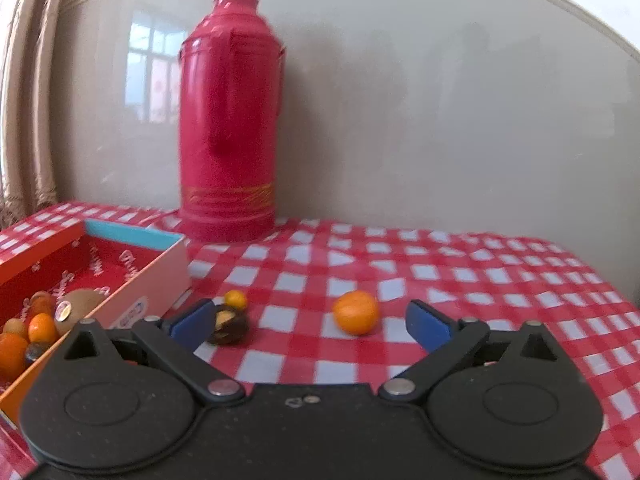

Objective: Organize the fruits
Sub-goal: 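Move the right gripper to the dark spotted fruit and grasp it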

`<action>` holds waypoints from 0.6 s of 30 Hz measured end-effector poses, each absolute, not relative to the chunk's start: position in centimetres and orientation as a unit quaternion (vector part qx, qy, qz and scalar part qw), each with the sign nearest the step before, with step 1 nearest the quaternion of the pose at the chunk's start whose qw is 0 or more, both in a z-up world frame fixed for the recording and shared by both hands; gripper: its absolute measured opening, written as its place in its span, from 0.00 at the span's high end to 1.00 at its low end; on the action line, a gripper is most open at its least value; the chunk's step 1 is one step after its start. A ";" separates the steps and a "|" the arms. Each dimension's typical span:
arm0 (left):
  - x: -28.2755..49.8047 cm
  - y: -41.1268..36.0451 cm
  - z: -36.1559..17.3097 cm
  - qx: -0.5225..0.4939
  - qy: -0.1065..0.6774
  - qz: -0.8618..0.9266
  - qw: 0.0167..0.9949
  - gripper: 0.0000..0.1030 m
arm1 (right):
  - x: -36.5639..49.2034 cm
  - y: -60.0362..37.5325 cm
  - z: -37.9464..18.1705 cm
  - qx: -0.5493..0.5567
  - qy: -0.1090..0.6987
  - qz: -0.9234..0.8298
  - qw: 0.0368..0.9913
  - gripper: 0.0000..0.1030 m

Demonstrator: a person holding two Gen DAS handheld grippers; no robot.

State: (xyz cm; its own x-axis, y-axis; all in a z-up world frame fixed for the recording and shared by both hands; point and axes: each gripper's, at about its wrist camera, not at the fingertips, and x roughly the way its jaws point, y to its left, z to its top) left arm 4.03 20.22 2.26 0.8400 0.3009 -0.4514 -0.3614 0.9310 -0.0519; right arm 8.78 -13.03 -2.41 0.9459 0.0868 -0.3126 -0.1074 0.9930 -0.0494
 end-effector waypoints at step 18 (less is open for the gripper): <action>3.6 24.5 0.9 -0.084 0.250 0.188 0.946 0.08 | 14.1 -8.0 -4.2 -0.051 0.238 0.084 0.966 0.36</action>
State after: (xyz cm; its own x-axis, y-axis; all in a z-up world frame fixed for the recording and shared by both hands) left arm 3.56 24.51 0.85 0.8036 0.3146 -0.5053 -0.3984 0.9150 -0.0639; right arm 14.05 -8.01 -4.24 0.8729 0.1385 -0.4679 -0.1868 0.9807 -0.0581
